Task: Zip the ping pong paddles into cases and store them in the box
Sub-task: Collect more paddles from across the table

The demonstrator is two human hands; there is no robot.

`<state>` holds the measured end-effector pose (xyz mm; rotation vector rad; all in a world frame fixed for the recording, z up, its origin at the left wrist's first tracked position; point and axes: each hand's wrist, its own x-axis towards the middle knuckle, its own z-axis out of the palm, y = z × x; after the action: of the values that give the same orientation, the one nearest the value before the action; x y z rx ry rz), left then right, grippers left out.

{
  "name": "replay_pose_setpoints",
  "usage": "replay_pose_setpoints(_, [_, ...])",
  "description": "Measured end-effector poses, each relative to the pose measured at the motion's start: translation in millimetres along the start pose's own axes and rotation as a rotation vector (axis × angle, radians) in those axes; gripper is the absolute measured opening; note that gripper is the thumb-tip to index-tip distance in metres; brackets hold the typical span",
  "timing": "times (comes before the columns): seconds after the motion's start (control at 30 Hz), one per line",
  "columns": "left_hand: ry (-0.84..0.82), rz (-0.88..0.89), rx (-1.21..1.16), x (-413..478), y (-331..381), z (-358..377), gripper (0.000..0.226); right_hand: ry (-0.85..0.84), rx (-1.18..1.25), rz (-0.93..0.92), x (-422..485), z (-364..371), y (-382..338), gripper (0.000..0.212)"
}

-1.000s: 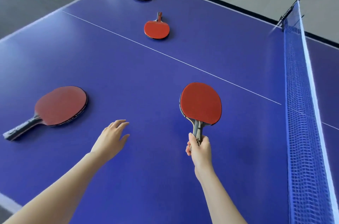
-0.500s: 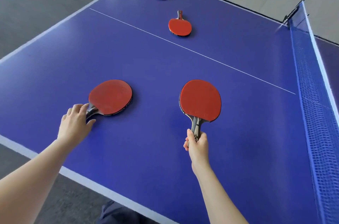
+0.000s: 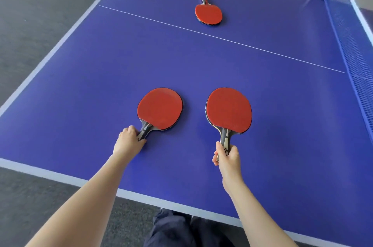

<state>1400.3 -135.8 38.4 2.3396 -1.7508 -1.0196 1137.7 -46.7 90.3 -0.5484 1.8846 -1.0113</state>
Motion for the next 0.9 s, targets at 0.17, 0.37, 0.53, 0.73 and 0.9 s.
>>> replay_pose_setpoints(0.17, [-0.198,0.008,-0.038,3,12,-2,0.022,0.025,0.002,0.012,-4,9,3,0.026])
replay_pose_setpoints(0.37, [-0.363,-0.018,-0.597,-22,37,17,0.023,0.046,0.029,0.014,-7,10,7,0.026])
replay_pose_setpoints(0.53, [-0.383,-0.037,-0.867,-51,59,45,0.022,0.04,0.064,-0.009,-13,10,9,0.024])
replay_pose_setpoints(0.73, [-0.356,-0.162,-0.901,-90,78,95,0.032,0.013,0.03,-0.03,-26,11,21,0.025])
replay_pose_setpoints(0.9, [-0.368,-0.168,-0.857,-106,78,116,0.032,-0.017,-0.018,-0.008,-29,16,37,0.022])
